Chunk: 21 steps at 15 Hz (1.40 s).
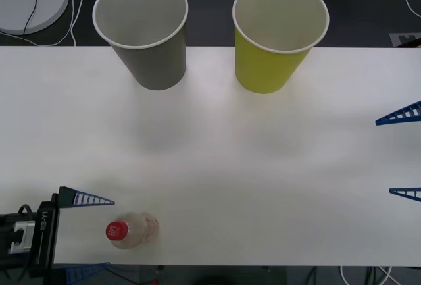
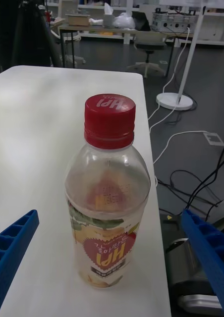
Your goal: Put the can into the green bin and the plastic bottle into the gray bin
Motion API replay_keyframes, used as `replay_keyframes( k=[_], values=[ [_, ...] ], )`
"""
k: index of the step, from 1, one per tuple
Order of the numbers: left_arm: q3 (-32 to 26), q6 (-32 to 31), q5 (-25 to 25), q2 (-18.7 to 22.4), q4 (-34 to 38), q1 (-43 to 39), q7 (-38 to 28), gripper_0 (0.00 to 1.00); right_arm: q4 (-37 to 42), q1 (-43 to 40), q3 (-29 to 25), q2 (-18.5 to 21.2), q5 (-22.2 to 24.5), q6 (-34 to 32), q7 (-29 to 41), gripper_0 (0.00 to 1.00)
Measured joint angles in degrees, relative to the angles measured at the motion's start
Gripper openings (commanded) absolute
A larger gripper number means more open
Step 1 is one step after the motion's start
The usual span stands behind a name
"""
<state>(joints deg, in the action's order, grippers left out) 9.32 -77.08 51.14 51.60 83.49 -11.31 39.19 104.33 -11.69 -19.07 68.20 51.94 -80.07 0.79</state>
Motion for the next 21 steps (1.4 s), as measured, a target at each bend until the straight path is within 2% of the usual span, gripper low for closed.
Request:
replay_keyframes(
  k=[12,21],
  values=[
    [0.1,0.6,4.2,-7.0,0.3,1.4,-3.0,1.00,0.0,0.0,0.0,0.0,0.0,0.0,0.0,1.00],
    [1.0,1.3,6.2,-10.3,0.3,2.4,-4.5,0.99,0.0,0.0,0.0,0.0,0.0,0.0,0.0,1.00]
  ],
)
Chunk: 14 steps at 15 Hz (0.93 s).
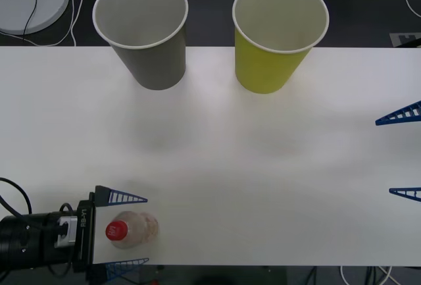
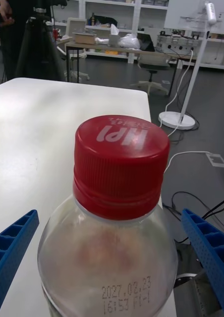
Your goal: Put the can into the green bin and the plastic bottle into the gray bin
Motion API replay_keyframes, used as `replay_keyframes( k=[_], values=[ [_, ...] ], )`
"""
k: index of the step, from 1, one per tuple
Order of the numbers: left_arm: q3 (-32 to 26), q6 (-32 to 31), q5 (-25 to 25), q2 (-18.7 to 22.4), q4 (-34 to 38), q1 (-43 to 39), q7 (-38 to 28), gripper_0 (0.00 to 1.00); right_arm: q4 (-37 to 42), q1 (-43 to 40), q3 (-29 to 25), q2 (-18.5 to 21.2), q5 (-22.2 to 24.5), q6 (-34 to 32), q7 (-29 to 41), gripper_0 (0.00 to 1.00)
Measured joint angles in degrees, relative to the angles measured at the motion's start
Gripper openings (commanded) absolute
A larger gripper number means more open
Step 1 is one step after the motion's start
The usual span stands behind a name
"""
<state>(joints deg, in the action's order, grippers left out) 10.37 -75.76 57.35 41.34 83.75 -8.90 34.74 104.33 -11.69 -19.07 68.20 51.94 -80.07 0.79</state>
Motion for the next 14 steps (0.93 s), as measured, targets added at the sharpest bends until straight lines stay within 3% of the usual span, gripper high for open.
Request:
replay_keyframes(
  k=[2,3,14],
  values=[
    [0.0,0.0,0.2,-0.1,0.0,0.0,0.0,0.04,0.0,0.0,0.0,0.0,0.0,0.0,0.0,1.00],
    [0.0,0.0,0.3,-0.1,0.0,0.0,0.3,0.00,0.0,0.0,0.0,0.0,0.0,0.0,0.0,1.00],
    [0.4,0.2,0.2,-0.1,0.5,-0.1,0.2,0.00,0.0,0.0,0.0,0.0,0.0,0.0,0.0,1.00]
  ],
)
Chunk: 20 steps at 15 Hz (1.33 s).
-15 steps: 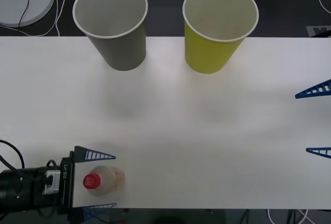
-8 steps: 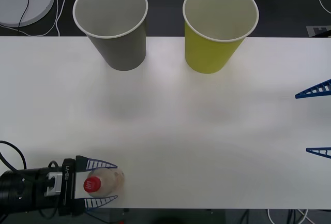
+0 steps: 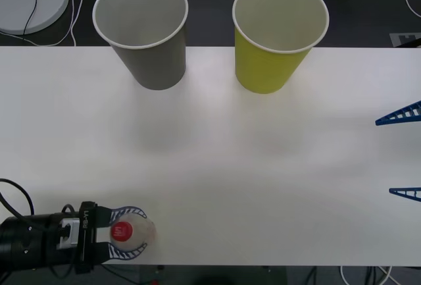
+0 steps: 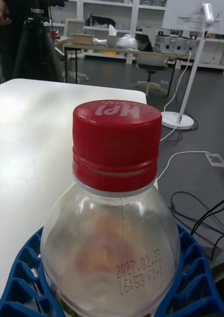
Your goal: Put the can into the green bin and the plastic bottle into the gray bin
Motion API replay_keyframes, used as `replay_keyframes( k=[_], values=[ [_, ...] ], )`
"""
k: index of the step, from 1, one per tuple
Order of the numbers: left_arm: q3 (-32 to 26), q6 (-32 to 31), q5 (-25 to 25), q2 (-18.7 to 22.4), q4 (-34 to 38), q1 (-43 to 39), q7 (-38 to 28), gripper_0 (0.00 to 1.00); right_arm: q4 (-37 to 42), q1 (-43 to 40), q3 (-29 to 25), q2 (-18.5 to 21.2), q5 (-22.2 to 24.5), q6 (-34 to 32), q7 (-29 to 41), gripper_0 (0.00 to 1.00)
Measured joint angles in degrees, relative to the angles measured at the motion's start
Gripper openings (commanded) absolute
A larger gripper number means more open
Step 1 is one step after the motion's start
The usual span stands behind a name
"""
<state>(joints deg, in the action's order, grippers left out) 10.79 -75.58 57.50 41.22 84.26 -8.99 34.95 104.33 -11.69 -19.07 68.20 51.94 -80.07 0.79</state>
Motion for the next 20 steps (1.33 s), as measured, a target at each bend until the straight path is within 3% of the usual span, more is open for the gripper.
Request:
replay_keyframes(
  k=[5,10,17,20],
  values=[
    [-1.5,0.1,-1.1,3.0,3.7,-0.4,-2.7,0.00,0.0,0.0,0.0,0.0,0.0,0.0,0.0,1.00],
    [-8.3,1.3,-0.7,5.7,11.2,-4.5,-8.9,0.00,0.0,0.0,0.0,0.0,0.0,0.0,0.0,1.00],
    [-17.5,2.5,-0.6,7.4,17.1,-6.0,-22.6,0.00,0.0,0.0,0.0,0.0,0.0,0.0,0.0,1.00],
    [-19.8,6.3,-0.3,9.1,19.2,-6.0,-27.6,0.00,0.0,0.0,0.0,0.0,0.0,0.0,0.0,1.00]
  ],
)
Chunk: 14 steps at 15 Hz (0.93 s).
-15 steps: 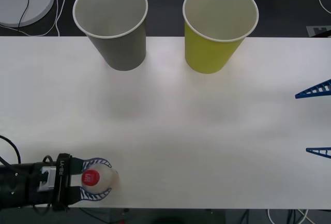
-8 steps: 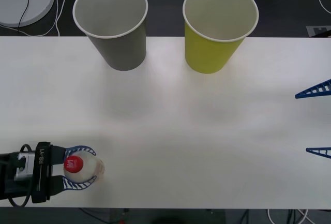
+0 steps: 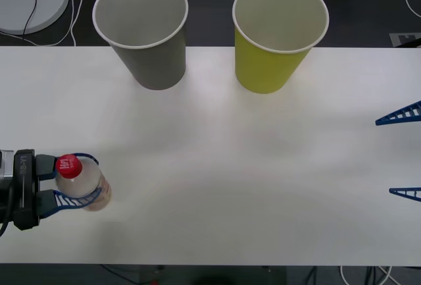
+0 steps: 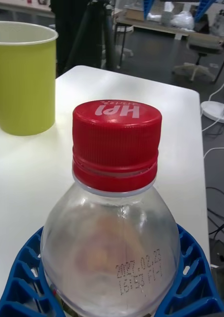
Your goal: Put the can into the green bin and the plastic bottle into the gray bin
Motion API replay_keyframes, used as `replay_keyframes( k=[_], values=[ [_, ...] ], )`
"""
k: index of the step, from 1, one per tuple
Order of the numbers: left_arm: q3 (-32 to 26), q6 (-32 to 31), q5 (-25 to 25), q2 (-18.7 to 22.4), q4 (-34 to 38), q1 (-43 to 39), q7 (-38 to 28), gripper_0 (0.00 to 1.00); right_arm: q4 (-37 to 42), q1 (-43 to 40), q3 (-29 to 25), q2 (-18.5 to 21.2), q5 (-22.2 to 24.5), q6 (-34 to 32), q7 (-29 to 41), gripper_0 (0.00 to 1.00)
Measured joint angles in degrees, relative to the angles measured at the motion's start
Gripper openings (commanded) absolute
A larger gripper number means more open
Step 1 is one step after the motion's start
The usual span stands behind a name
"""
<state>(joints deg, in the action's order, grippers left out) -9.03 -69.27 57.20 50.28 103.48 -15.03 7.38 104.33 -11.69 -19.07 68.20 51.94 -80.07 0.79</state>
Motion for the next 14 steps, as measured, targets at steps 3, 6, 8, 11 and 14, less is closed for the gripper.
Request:
replay_keyframes(
  k=[3,6,8,11,14],
  values=[
    [-0.1,6.2,-0.7,2.2,0.8,0.0,-1.7,0.00,0.0,0.0,0.0,0.0,0.0,0.0,0.0,1.00],
    [-0.7,11.7,-2.4,3.3,0.8,-0.4,-2.1,0.00,0.0,0.0,0.0,0.0,0.0,0.0,0.0,1.00],
    [-1.9,14.6,-3.0,3.4,0.8,-0.8,-2.4,0.00,0.0,0.0,0.0,0.0,0.0,0.0,0.0,1.00],
    [-3.5,17.4,-3.2,3.6,1.0,-1.0,-4.2,0.00,0.0,0.0,0.0,0.0,0.0,0.0,0.0,1.00],
    [-5.4,19.5,-2.5,4.4,2.4,-1.0,-9.3,0.00,0.0,0.0,0.0,0.0,0.0,0.0,0.0,1.00]
  ],
)
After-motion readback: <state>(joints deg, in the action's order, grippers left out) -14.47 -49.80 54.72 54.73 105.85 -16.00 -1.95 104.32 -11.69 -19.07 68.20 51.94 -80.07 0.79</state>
